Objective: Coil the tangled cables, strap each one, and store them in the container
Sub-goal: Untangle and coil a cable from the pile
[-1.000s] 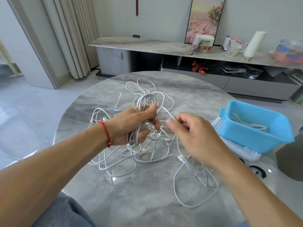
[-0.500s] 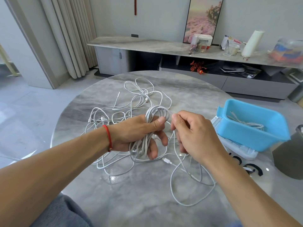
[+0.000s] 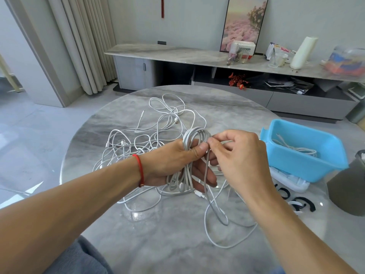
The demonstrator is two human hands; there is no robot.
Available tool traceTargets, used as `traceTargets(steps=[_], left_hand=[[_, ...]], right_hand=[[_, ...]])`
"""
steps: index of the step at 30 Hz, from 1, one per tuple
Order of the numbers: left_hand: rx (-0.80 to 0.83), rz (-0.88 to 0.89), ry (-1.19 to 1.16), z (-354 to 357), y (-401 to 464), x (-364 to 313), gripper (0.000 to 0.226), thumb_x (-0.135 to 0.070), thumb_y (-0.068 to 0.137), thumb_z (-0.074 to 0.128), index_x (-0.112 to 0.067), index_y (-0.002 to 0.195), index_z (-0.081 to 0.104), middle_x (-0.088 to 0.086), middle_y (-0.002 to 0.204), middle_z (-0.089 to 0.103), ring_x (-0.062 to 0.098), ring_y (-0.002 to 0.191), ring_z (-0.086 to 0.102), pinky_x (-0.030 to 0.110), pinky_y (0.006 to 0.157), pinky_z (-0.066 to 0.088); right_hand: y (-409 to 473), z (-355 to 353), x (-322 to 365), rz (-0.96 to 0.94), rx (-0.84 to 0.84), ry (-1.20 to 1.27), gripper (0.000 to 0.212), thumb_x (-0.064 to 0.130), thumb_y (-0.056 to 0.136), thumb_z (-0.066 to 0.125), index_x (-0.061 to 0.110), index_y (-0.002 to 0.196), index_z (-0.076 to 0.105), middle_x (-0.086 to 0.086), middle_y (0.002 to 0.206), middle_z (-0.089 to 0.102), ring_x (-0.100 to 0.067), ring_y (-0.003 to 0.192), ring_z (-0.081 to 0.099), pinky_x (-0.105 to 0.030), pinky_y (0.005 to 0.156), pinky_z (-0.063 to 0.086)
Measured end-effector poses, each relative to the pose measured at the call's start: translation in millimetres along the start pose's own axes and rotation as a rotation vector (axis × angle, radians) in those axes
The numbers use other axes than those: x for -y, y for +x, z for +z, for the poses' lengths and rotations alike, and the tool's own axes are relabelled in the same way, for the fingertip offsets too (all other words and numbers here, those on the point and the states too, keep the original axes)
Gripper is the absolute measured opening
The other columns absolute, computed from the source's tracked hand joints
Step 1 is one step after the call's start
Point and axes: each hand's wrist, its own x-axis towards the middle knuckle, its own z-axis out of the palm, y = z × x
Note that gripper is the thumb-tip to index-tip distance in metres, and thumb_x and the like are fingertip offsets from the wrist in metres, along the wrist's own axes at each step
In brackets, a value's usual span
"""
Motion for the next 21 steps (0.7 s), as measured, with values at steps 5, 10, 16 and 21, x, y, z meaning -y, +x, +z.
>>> traceTargets(steps=[5,10,16,21], left_hand=[[0.033,-0.050,-0.125,1.6,-0.5,0.4,0.024,-0.033,0.105,0.046,-0.012,0.101,0.056,0.008,0.061,0.033,0.024,0.053,0.049,0.048,0.068,0.058],[0.025,-0.061,-0.214,-0.3,2.2,-6.3,0.027,-0.037,0.101,0.051,-0.013,0.091,0.058,0.000,0.060,0.020,0.012,0.049,0.017,0.024,0.046,0.036],[-0.186,0.153,-0.467,-22.4,7.5,-23.5,0.030,-0.039,0.102,0.048,-0.021,0.078,0.046,-0.006,0.056,0.023,0.007,0.046,0.017,0.019,0.040,0.023],[-0.596,0.194,-0.139,-51.8,-3.1,-23.3,0.034,-0.038,0.102,0.052,-0.020,0.074,0.045,-0.003,0.058,0.027,0.011,0.044,0.025,0.021,0.039,0.030]], right_hand=[[4.0,-0.4,-5.1,0.001,0.032,-0.019,0.011,0.033,0.092,0.075,0.025,0.085,0.073,0.011,0.069,0.072,-0.008,0.067,0.069,-0.042,0.070,0.060],[6.6,-0.6,-5.5,0.104,0.078,0.149,0.016,0.044,0.094,0.069,0.028,0.092,0.070,0.010,0.074,0.074,-0.012,0.071,0.072,-0.048,0.074,0.062],[-2.7,7.0,0.7,0.232,0.573,0.264,0.042,0.041,0.107,0.044,0.011,0.093,0.069,-0.008,0.080,0.078,-0.028,0.074,0.075,-0.043,0.078,0.060],[-11.0,7.0,-5.7,-0.189,0.699,-0.197,0.038,0.046,0.105,0.043,0.022,0.093,0.069,0.012,0.064,0.065,-0.007,0.065,0.060,-0.031,0.068,0.046]])
